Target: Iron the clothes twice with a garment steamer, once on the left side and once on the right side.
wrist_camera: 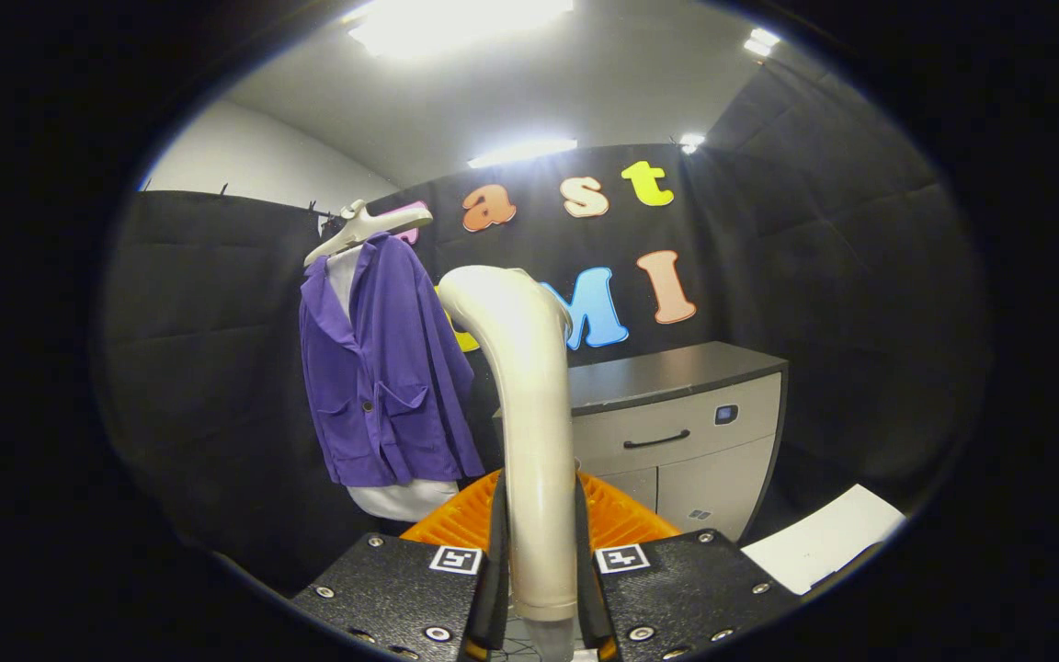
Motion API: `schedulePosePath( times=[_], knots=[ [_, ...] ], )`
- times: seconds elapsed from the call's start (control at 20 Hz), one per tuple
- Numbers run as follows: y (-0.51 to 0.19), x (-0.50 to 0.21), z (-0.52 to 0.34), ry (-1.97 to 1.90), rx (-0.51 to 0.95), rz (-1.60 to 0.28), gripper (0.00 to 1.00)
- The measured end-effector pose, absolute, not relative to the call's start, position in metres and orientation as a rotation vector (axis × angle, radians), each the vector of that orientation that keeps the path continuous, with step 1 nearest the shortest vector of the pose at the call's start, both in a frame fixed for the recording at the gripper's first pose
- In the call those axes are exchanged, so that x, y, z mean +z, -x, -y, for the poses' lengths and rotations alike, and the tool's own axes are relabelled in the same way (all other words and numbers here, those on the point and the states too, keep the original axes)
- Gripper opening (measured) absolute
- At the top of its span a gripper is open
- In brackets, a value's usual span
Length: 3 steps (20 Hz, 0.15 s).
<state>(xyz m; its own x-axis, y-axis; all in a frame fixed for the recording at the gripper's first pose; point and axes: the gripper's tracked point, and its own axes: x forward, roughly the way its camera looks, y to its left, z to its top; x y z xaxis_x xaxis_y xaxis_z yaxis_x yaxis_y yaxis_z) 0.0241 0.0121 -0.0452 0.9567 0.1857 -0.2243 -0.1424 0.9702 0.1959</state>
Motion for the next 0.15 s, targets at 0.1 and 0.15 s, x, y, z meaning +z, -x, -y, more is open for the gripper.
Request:
schedulePosePath(
  times=[0.1, 0.15],
  knots=[
    [-0.0235, -0.0440, -0.0140, -0.184, 0.174, -0.240, 0.30],
    [-0.0235, -0.0440, -0.0142, -0.183, 0.177, -0.243, 0.30]
  ],
)
